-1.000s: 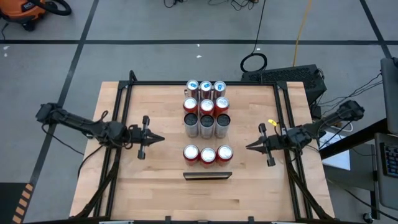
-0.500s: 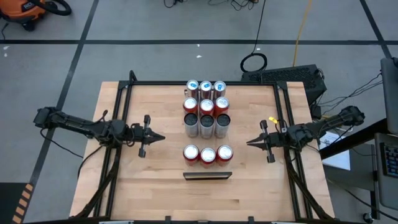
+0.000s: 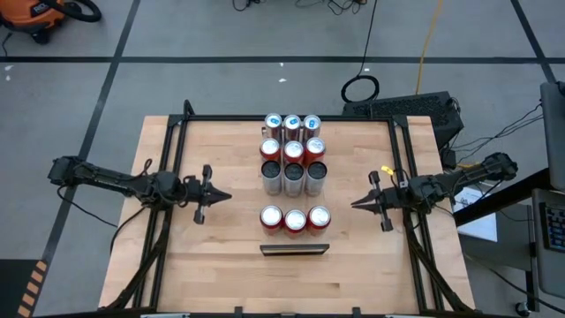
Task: Place canned beverage on shelf
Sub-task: Return to Home Position
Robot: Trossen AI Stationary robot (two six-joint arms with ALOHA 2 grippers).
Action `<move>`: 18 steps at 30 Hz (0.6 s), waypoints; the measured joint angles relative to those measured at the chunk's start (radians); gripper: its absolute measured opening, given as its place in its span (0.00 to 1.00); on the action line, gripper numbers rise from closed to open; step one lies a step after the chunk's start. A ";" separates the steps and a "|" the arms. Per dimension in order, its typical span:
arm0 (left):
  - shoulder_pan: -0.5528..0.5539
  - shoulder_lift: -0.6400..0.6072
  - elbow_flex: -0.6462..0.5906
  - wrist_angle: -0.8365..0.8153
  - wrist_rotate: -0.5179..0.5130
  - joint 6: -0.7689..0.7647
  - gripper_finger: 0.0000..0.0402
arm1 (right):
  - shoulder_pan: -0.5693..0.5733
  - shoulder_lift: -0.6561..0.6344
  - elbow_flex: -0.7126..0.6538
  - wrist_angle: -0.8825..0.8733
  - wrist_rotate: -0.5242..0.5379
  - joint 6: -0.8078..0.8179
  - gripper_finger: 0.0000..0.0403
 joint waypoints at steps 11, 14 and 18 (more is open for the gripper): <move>0.012 -0.042 0.000 -0.062 0.042 0.009 0.00 | 0.000 0.000 -0.072 0.072 -0.010 0.025 0.00; 0.021 -0.050 -0.001 -0.065 0.042 0.009 0.00 | -0.001 -0.003 -0.097 0.110 -0.010 0.019 0.00; 0.030 -0.054 -0.001 -0.066 0.043 0.009 0.00 | -0.009 -0.012 -0.102 0.104 -0.010 0.019 0.00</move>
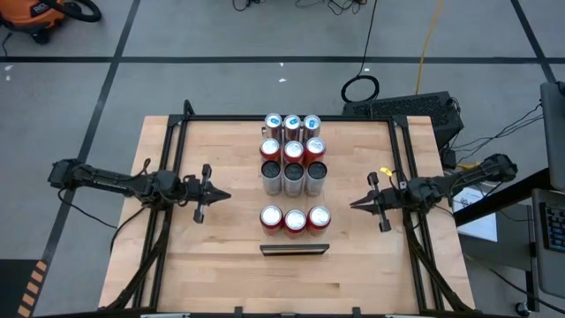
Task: Place canned beverage on shelf
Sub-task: Return to Home Position
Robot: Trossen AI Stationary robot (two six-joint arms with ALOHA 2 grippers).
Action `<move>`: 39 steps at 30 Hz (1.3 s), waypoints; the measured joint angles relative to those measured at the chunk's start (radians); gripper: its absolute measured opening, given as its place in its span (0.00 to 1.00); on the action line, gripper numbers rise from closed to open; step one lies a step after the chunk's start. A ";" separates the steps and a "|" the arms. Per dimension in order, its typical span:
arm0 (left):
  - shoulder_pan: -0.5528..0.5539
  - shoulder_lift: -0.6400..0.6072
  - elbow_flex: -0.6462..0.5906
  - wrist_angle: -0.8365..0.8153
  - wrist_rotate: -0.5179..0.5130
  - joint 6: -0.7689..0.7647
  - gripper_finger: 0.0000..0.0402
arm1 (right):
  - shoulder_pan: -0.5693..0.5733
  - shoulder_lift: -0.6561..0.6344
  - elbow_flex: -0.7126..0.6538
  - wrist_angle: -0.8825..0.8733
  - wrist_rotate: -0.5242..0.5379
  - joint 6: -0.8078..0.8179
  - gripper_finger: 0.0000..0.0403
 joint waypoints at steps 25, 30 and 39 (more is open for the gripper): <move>0.041 -0.074 -0.001 -0.034 0.048 0.043 0.00 | -0.171 -0.285 -0.005 -0.183 -0.150 -0.076 0.00; 0.055 -0.075 -0.001 -0.039 0.051 0.043 0.00 | -0.256 -0.284 -0.005 -0.203 -0.155 -0.060 0.00; 0.059 -0.079 -0.002 -0.067 0.052 0.018 0.00 | -0.342 -0.284 -0.006 -0.239 -0.151 -0.041 0.00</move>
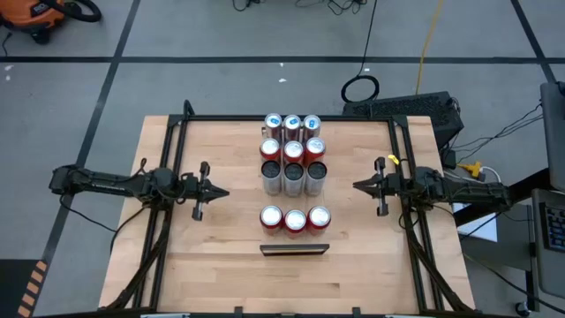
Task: Place canned beverage on shelf
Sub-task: Return to Home Position
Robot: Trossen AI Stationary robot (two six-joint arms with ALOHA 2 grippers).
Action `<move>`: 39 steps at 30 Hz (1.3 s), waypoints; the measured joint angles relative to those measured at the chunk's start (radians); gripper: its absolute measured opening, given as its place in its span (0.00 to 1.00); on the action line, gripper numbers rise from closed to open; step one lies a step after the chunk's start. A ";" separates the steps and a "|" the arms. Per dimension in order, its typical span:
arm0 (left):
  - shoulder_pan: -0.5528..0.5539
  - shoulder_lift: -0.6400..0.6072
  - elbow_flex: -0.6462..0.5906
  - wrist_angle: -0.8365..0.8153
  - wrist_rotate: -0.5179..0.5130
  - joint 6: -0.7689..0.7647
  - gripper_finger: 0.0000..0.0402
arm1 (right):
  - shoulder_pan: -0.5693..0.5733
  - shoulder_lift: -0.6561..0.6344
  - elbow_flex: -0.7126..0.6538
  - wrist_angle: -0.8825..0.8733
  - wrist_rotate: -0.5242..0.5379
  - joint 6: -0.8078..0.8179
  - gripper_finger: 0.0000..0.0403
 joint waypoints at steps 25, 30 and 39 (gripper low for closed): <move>0.000 -0.350 0.000 -0.321 -0.008 -0.021 0.00 | 0.004 0.001 0.000 -0.014 -0.029 0.155 0.00; 0.005 -0.375 0.000 -0.323 -0.028 -0.009 0.00 | 0.004 0.001 0.000 0.013 -0.029 0.147 0.00; 0.005 -0.375 0.002 -0.330 -0.060 0.005 0.00 | 0.004 0.001 0.000 0.014 -0.029 0.147 0.00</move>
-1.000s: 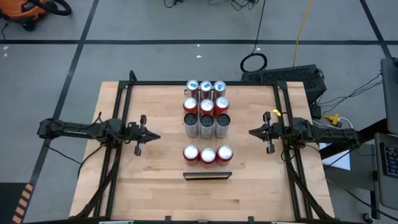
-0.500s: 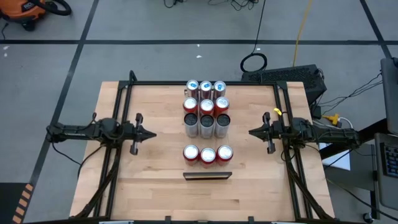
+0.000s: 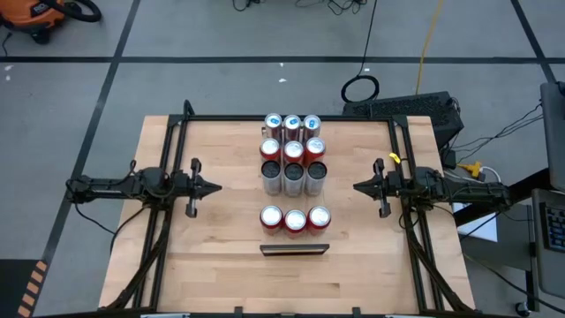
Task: Place canned beverage on shelf
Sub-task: Return to Home Position
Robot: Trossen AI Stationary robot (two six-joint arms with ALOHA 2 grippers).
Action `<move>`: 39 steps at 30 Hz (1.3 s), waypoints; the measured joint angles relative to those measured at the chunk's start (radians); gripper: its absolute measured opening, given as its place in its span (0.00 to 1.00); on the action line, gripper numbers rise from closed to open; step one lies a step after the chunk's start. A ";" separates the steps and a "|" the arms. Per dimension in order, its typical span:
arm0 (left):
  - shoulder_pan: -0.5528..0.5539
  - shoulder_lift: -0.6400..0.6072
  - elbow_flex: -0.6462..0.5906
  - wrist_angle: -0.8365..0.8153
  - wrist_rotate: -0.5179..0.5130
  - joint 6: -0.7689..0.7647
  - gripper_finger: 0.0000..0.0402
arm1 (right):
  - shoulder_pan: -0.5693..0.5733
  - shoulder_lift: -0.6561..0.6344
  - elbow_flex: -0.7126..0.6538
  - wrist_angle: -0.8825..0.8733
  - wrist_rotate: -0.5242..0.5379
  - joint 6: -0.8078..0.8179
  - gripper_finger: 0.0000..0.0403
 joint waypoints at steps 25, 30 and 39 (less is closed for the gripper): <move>0.000 0.005 0.001 0.020 -0.005 -0.001 0.00 | 0.000 0.000 0.000 0.001 0.000 0.000 0.00; 0.000 0.005 0.001 0.024 -0.005 -0.001 0.00 | 0.000 0.000 0.000 0.001 0.000 0.000 0.00; 0.000 0.005 0.001 0.026 -0.004 -0.001 0.00 | 0.000 0.000 0.000 0.001 0.000 0.000 0.00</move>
